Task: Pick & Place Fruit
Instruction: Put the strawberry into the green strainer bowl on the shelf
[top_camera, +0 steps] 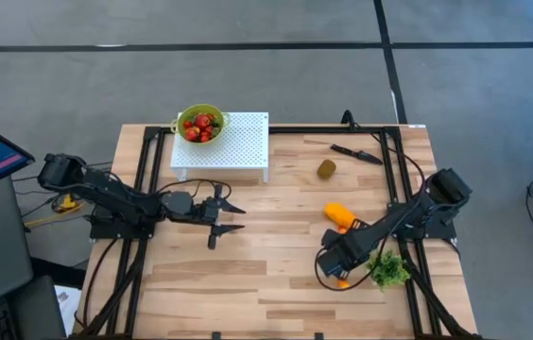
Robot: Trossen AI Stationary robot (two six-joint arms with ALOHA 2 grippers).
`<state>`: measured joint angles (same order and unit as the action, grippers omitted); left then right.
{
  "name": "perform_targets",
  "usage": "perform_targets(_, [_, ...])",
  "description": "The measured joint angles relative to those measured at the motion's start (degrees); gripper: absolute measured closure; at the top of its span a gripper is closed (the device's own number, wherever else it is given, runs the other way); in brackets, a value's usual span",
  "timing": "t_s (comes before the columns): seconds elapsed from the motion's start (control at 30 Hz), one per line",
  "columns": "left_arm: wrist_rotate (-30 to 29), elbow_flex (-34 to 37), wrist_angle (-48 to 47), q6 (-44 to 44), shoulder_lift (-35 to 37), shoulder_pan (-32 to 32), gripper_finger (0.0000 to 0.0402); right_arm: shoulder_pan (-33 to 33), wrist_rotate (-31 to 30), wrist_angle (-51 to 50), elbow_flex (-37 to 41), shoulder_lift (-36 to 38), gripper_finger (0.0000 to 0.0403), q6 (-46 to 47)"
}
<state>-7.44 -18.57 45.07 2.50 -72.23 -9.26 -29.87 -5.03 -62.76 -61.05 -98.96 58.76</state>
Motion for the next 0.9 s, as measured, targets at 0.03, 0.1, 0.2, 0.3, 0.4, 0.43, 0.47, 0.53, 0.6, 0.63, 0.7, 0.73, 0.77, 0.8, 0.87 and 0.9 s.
perform_targets(0.03, [0.0, 0.0, 0.1, 0.0, 0.0, 0.0, 0.0215, 0.2, 0.6, 0.4, 0.5, 0.0, 0.0168, 0.0])
perform_targets(0.1, [0.0, 0.0, 0.1, 0.0, 0.0, 0.0, 0.0215, 0.5, 0.8, 1.2, 1.2, 0.0, 0.0168, -0.2])
perform_targets(0.2, [0.0, 0.0, 0.2, 0.0, 0.0, 0.0, 0.0215, 0.8, 1.6, 4.0, 2.4, 0.0, 0.0168, -0.8])
perform_targets(0.3, [0.0, 0.0, 0.3, 0.0, 0.0, 0.0, 0.0215, 1.2, 2.6, 6.9, 4.3, 0.0, 0.0168, -0.9])
perform_targets(0.4, [0.0, 0.0, 0.4, 0.0, 0.0, 0.0, 0.0215, 1.2, 3.6, 9.8, 6.4, 0.0, 0.0168, -0.9])
perform_targets(0.43, [0.0, 0.0, 0.4, 0.0, 0.0, 0.0, 0.0215, 1.2, 3.7, 10.7, 6.9, 0.0, 0.0168, -0.9])
perform_targets(0.47, [0.0, 0.0, 0.4, 0.0, 0.0, 0.0, 0.0215, 1.2, 3.8, 11.4, 7.4, 0.0, 0.0168, -0.9])
perform_targets(0.53, [0.0, 0.0, 0.5, 0.1, 0.0, 0.0, 0.0215, 1.2, 3.8, 12.3, 8.1, 0.3, 0.0168, -0.9])
perform_targets(0.6, [0.0, 0.0, 0.5, 0.1, 0.0, 0.0, 0.0215, 1.2, 3.9, 12.5, 8.4, 0.3, 0.0168, -0.9])
perform_targets(0.63, [0.0, 0.0, 0.5, 0.1, 0.0, 0.0, 0.0215, 1.2, 3.9, 12.5, 8.4, 0.3, 0.0168, -0.9])
perform_targets(0.7, [0.0, 0.0, 0.5, 0.1, 0.0, 0.0, 0.0215, 1.2, 3.8, 12.5, 8.4, 0.3, 0.017, -1.1])
perform_targets(0.73, [0.0, 0.0, 0.6, 0.1, 0.0, 0.0, 0.0215, 1.2, 3.8, 12.6, 8.5, 0.3, 0.0173, -1.4])
perform_targets(0.77, [0.0, 0.0, 0.6, 0.1, 0.0, 0.0, 0.0215, 1.2, 3.8, 12.7, 8.5, 0.2, 0.0177, -1.8])
perform_targets(0.8, [0.0, 0.0, 0.6, 0.2, 0.0, 0.0, 0.0215, 1.2, 3.8, 12.7, 8.5, 0.2, 0.0184, -1.9])
perform_targets(0.87, [0.0, 0.0, 0.9, 0.2, 0.0, 0.0, 0.0215, 1.2, 3.8, 13.1, 8.5, 0.2, 0.0201, -2.2])
perform_targets(0.9, [0.0, 0.0, 1.0, 0.2, 0.0, 0.0, 0.0215, 1.2, 3.8, 13.3, 8.5, 0.2, 0.0211, -2.3])
